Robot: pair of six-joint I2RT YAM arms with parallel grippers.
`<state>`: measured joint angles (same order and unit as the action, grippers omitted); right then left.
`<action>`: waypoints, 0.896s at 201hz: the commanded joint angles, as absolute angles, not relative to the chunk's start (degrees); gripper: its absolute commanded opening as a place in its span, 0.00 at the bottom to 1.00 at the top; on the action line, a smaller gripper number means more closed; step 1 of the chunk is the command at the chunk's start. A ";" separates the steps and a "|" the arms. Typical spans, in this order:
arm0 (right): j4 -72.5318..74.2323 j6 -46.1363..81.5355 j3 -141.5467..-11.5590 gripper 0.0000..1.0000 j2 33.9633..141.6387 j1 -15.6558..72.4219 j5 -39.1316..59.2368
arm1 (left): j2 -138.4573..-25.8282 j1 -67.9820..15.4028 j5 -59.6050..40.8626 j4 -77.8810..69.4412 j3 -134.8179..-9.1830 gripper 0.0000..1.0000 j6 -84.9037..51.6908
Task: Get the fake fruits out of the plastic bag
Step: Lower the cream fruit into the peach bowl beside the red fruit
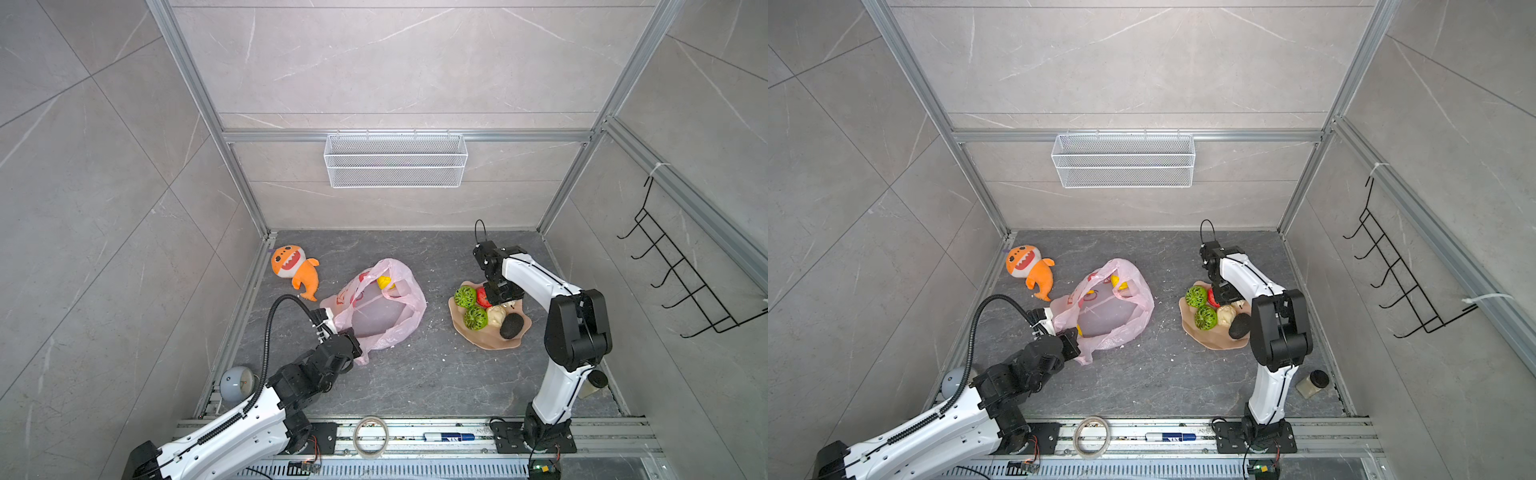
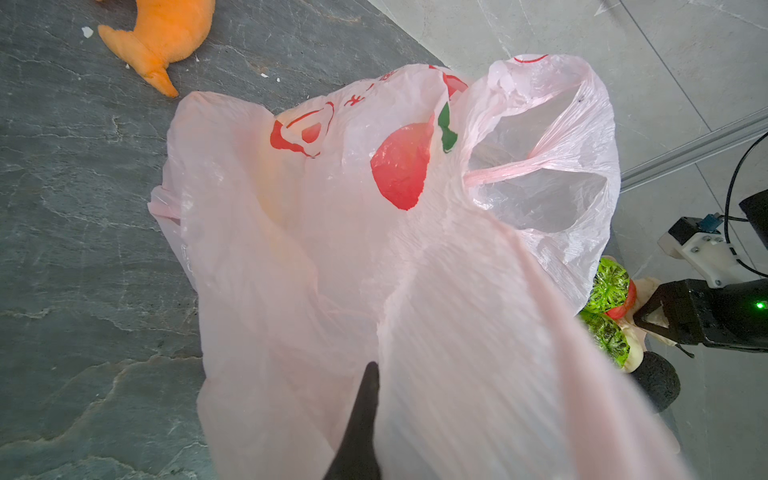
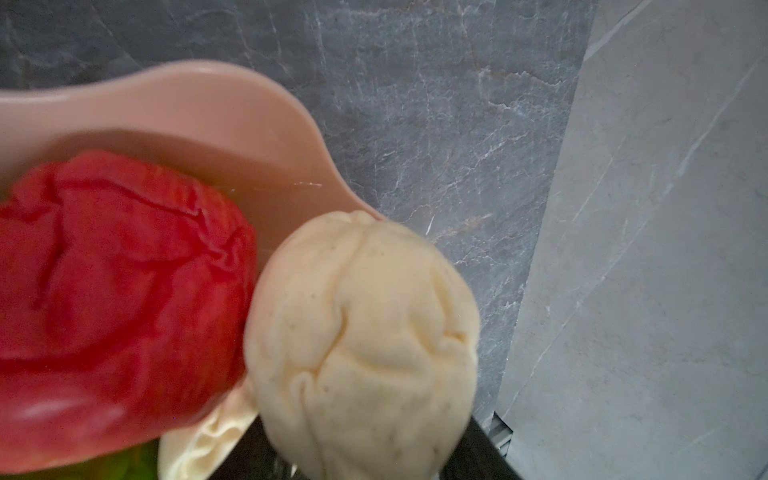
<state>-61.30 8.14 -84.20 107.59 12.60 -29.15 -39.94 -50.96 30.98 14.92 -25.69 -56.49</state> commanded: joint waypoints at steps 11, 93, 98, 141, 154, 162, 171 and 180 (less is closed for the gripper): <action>-63.37 9.78 -83.33 0.54 106.74 12.56 -29.08 | -38.94 -50.71 31.64 14.19 -26.27 0.00 -55.07; -63.81 10.36 -82.71 0.59 105.39 12.52 -28.47 | -38.58 -50.71 31.46 14.33 -26.08 0.00 -55.14; -63.81 10.37 -82.75 0.59 105.24 12.50 -28.38 | -38.58 -50.71 31.46 14.24 -26.08 0.00 -55.11; -63.89 10.90 -82.83 0.61 103.76 12.55 -27.77 | -38.85 -50.76 31.16 13.80 -25.93 0.00 -55.25; -64.15 11.06 -83.01 0.61 103.00 12.48 -27.23 | -38.91 -50.72 31.20 13.72 -26.00 0.00 -55.20; -64.41 11.30 -83.19 0.61 102.34 12.55 -27.18 | -38.95 -50.71 31.20 13.71 -26.00 0.00 -55.20; -64.66 11.37 -83.31 0.61 101.52 12.50 -26.82 | -39.03 -50.71 31.11 13.71 -26.10 0.00 -55.25; -65.01 11.50 -83.54 0.61 100.46 12.57 -26.52 | -39.25 -50.72 31.11 13.72 -26.16 0.00 -55.19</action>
<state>-62.48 9.63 -83.46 104.31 12.60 -27.62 -38.98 -50.96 30.92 14.94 -25.69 -56.47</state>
